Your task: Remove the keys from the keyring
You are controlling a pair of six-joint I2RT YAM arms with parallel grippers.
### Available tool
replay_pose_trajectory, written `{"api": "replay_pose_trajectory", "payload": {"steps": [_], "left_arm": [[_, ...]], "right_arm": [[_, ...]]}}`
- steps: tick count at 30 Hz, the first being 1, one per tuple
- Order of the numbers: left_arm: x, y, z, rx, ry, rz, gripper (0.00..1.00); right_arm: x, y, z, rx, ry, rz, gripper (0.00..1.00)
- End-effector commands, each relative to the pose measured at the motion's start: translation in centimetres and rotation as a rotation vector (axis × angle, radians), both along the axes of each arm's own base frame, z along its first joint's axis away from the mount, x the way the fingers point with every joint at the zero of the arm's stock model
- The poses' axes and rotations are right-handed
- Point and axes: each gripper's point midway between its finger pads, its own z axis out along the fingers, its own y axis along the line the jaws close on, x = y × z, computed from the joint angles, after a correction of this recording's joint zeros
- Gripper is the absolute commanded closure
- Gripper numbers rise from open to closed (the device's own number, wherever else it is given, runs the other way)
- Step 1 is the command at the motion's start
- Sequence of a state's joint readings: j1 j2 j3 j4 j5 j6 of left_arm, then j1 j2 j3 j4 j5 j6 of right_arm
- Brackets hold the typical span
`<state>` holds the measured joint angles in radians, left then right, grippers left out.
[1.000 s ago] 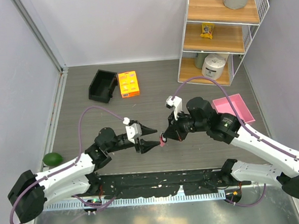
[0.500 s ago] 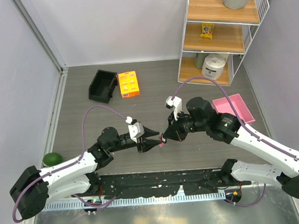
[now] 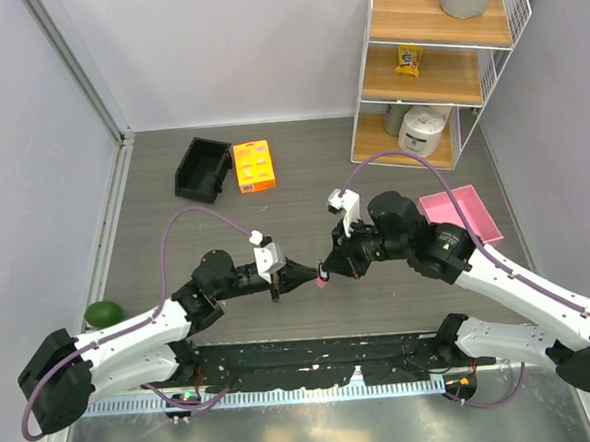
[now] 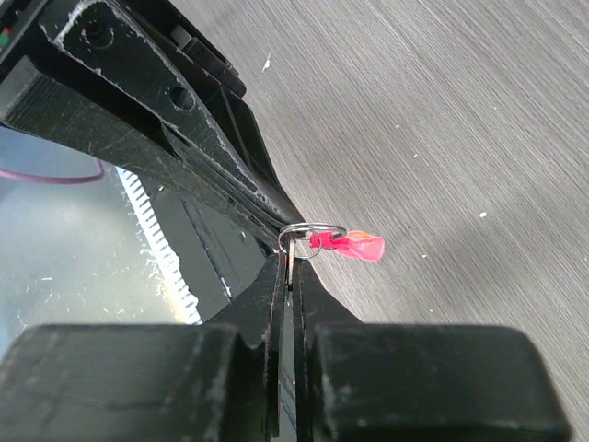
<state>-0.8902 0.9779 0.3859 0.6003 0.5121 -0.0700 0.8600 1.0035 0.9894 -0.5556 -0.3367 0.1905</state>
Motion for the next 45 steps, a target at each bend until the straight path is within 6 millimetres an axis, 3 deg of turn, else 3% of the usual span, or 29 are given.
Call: {"api": "replay_pose_trajectory", "payload": {"steps": [1, 11, 15, 16, 18, 20, 21, 35, 45], "left_arm": [[0.0, 0.2, 2.9, -0.047, -0.089, 0.003, 1.0], [-1.9, 1.2, 3.4, -0.055, -0.121, -0.061, 1.0], [-1.3, 1.3, 2.8, -0.021, -0.091, -0.027, 1.0], [-1.0, 1.4, 2.6, -0.017, -0.087, -0.005, 0.96], [-0.4, 1.7, 2.4, -0.025, -0.087, 0.038, 0.73], [0.2, 1.9, 2.5, -0.049, -0.07, 0.079, 0.58], [0.4, 1.9, 2.5, -0.059, -0.051, 0.098, 0.55], [0.9, 0.0, 2.3, -0.087, -0.004, 0.113, 0.48], [0.9, -0.1, 0.3, -0.06, 0.013, 0.121, 0.46]], "right_arm": [[0.6, -0.2, 2.2, 0.033, -0.062, -0.022, 0.95], [1.7, -1.2, 0.5, -0.03, -0.065, -0.063, 0.95], [1.4, -0.7, 0.8, -0.008, -0.053, -0.038, 0.95], [1.4, -0.6, 0.9, -0.004, -0.054, -0.037, 0.95], [1.3, -0.6, 1.4, 0.004, -0.062, -0.033, 0.95], [1.1, -0.6, 1.7, 0.007, -0.057, -0.022, 0.95], [1.0, -0.6, 1.7, 0.007, -0.054, -0.016, 0.95], [0.4, -0.3, 1.2, -0.015, 0.019, -0.004, 0.95], [0.3, -1.4, -2.4, -0.176, 0.173, -0.084, 0.91]]}}
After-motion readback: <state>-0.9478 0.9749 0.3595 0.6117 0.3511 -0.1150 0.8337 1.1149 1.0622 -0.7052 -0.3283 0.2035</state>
